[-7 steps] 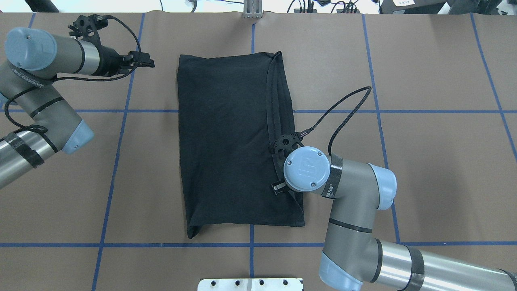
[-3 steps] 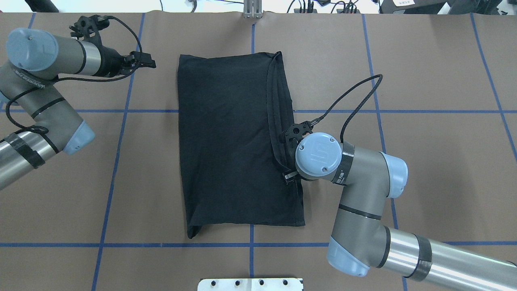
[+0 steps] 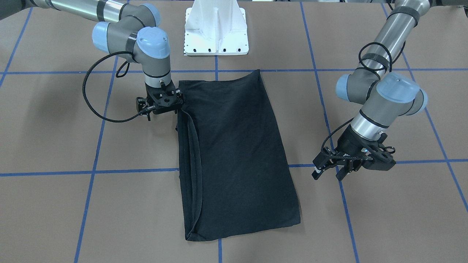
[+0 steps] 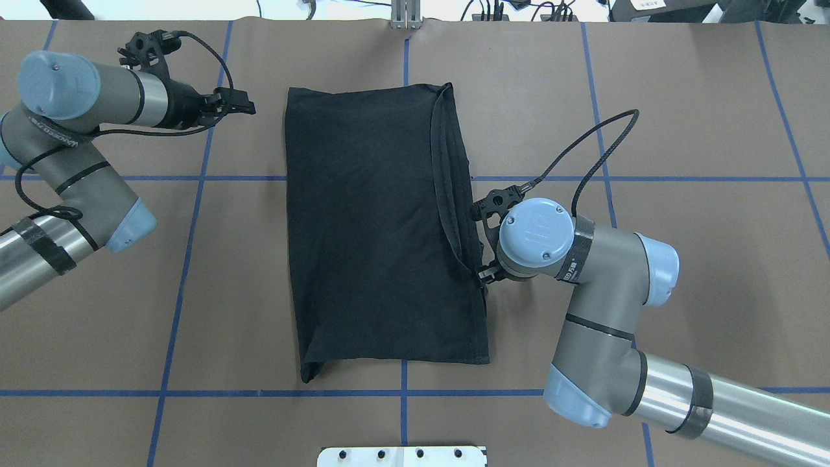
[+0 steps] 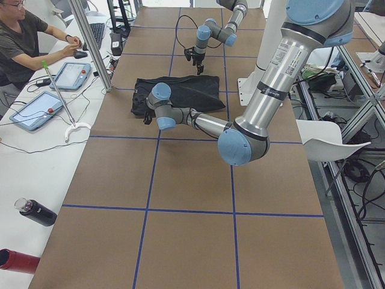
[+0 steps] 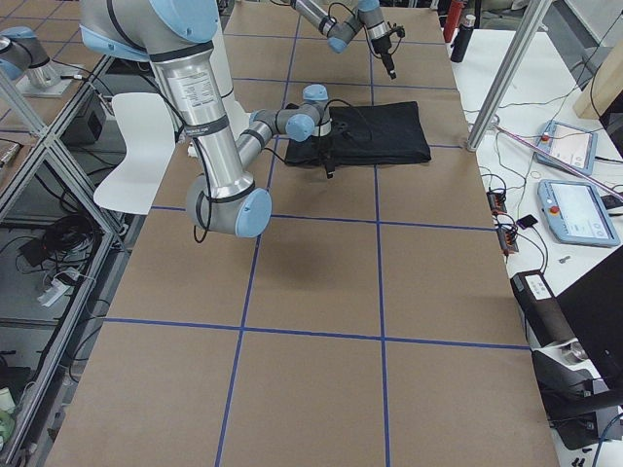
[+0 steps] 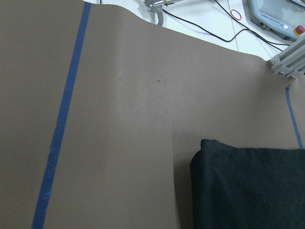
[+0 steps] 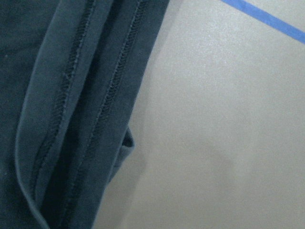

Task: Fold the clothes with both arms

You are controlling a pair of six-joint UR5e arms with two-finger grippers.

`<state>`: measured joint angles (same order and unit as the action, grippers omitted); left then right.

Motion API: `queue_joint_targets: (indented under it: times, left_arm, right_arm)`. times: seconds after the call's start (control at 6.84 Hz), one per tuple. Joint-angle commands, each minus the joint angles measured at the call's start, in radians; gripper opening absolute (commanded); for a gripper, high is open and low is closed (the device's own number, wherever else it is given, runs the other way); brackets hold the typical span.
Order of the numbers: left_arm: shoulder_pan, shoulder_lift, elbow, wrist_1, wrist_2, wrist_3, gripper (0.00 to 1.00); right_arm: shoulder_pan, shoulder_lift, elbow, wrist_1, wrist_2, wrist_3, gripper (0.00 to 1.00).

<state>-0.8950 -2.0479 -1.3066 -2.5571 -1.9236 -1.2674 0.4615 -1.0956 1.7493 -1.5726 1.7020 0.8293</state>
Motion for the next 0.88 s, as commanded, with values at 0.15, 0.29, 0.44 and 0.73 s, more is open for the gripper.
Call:
queue_joint_targets:
  times: [0.15, 0.29, 0.44, 0.73]
  left_arm:
    - [0.001, -0.002, 0.003, 0.001, 0.000, 0.002, 1.00]
    - [0.001, 0.000, 0.003, 0.001, 0.000, 0.002, 1.00]
    - [0.001, 0.000, 0.004, 0.001, 0.000, 0.003, 1.00]
    - [0.001, 0.000, 0.006, 0.001, 0.000, 0.005, 1.00]
  right_arm:
    - [0.057, 0.026, 0.027, 0.000, 0.065, -0.002, 1.00]
    - [0.059, 0.083, 0.006, -0.006, 0.061, -0.002, 1.00]
    - [0.059, 0.130, -0.032, -0.001, 0.059, -0.001, 1.00]
    - [0.057, 0.254, -0.176, 0.003, 0.056, 0.010, 1.00]
